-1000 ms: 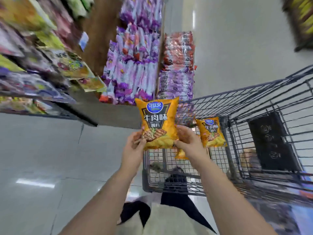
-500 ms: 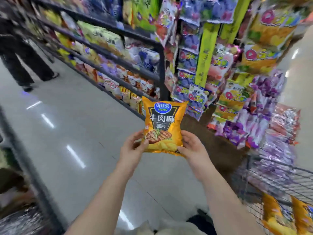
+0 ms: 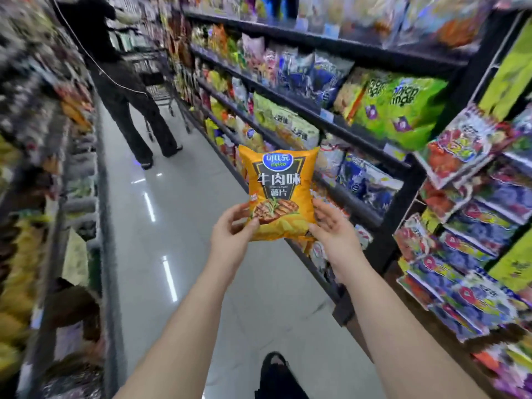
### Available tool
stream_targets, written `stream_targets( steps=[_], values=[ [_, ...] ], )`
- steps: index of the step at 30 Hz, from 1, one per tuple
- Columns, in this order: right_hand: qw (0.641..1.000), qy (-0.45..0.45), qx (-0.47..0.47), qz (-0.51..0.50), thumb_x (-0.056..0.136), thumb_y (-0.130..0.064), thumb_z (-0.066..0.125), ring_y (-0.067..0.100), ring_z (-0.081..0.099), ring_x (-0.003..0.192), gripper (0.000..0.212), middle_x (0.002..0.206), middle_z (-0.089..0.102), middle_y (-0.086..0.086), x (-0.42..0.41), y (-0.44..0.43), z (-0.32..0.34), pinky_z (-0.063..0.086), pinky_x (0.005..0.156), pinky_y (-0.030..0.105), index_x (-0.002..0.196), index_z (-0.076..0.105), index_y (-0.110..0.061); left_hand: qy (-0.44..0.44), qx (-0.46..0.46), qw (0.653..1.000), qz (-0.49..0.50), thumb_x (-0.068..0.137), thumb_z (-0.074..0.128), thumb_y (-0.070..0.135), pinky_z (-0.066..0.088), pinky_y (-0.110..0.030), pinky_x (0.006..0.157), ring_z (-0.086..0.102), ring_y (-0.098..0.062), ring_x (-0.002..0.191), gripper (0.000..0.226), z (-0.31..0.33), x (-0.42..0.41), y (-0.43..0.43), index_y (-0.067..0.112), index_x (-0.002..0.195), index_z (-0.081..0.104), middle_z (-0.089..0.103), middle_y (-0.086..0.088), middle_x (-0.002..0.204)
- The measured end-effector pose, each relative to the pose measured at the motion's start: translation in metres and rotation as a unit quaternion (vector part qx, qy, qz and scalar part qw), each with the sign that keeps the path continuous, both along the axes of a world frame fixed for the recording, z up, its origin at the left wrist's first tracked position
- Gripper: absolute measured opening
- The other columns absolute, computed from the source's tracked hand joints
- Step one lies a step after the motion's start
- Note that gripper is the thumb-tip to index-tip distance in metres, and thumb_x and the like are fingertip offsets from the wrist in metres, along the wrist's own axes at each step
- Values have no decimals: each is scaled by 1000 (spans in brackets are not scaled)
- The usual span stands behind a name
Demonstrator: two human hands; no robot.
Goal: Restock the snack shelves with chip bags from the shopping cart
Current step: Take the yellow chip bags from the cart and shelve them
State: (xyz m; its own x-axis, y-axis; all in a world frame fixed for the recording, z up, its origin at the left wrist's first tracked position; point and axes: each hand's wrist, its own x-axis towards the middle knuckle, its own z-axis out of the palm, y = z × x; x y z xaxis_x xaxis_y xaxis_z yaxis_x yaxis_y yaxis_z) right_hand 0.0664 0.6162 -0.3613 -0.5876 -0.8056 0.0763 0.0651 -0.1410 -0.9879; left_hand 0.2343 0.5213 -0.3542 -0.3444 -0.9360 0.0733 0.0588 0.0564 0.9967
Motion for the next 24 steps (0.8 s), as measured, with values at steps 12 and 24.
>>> stream_targets(
  steps=[12, 24],
  values=[
    [989, 118, -79, 47, 88, 6, 60, 24, 60, 116, 45, 123, 64, 4, -85, -333, 109, 50, 99, 44, 119, 59, -27, 37, -89, 991, 90, 89, 64, -2, 48, -8, 60, 59, -7, 84, 35, 116, -74, -298, 15, 120, 61, 60, 8, 97],
    [987, 131, -85, -38, 90, 7, 58, 4, 63, 101, 42, 115, 62, -1, -114, -587, 155, 52, 76, 15, 121, 57, -21, 25, -132, 990, 32, 88, 66, 5, 54, -20, 74, 61, -14, 86, 35, 152, -120, -589, 19, 121, 62, 63, 0, 106]
  ],
)
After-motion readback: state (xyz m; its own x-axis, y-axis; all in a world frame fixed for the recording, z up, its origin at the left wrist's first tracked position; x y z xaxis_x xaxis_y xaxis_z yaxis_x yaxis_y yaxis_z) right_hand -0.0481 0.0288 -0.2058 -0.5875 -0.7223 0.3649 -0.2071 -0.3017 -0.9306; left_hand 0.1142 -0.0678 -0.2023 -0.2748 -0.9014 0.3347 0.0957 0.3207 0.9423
